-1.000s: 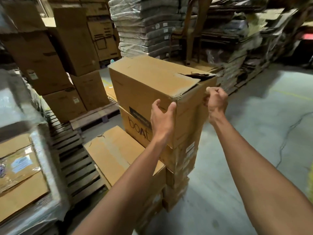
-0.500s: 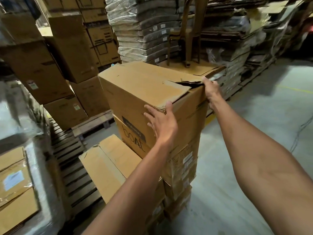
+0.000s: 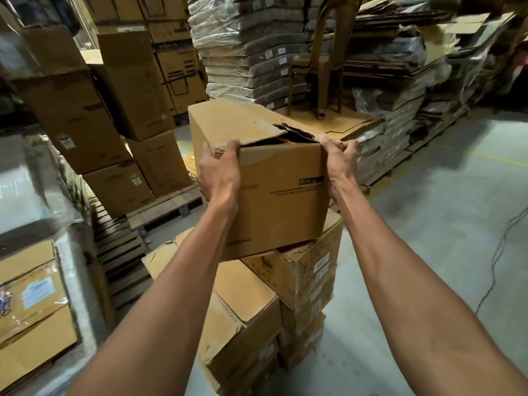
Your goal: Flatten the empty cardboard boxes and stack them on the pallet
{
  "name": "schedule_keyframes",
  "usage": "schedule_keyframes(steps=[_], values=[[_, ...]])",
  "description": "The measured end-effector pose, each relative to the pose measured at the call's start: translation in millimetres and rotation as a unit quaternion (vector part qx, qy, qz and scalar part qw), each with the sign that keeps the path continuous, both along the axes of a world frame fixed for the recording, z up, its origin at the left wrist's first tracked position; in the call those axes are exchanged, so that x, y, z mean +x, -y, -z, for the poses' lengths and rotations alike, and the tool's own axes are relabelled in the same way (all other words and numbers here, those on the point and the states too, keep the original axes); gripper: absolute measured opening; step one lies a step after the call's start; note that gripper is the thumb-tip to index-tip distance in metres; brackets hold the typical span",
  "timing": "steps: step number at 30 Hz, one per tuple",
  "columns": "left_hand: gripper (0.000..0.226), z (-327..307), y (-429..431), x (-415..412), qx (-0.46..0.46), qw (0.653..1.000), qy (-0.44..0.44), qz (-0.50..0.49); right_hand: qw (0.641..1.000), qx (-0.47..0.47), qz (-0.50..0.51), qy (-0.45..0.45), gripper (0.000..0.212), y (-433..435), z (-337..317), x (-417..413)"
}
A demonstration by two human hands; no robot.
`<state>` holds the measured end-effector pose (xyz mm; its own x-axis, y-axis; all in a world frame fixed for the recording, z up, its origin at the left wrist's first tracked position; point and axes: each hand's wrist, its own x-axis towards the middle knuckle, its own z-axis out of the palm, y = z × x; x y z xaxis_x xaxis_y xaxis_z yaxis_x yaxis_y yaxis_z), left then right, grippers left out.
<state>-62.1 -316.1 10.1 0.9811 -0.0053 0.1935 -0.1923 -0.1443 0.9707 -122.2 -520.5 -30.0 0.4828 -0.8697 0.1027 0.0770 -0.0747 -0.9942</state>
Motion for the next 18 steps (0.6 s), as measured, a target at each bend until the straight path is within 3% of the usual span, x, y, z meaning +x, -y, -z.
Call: schedule_keyframes(steps=[6,12,18], values=[[0.043,-18,-73,9,-0.02,0.999,0.006,-0.033,0.998,-0.025,-0.038,0.039,0.05,-64,-24,17],[0.037,-29,-182,13,-0.059,0.993,0.014,-0.098,0.989,-0.081,-0.109,0.054,0.05,-163,-49,57],[0.037,-19,-333,9,-0.086,0.976,0.03,-0.199,0.974,-0.093,-0.194,0.067,0.049,-314,-56,98]])
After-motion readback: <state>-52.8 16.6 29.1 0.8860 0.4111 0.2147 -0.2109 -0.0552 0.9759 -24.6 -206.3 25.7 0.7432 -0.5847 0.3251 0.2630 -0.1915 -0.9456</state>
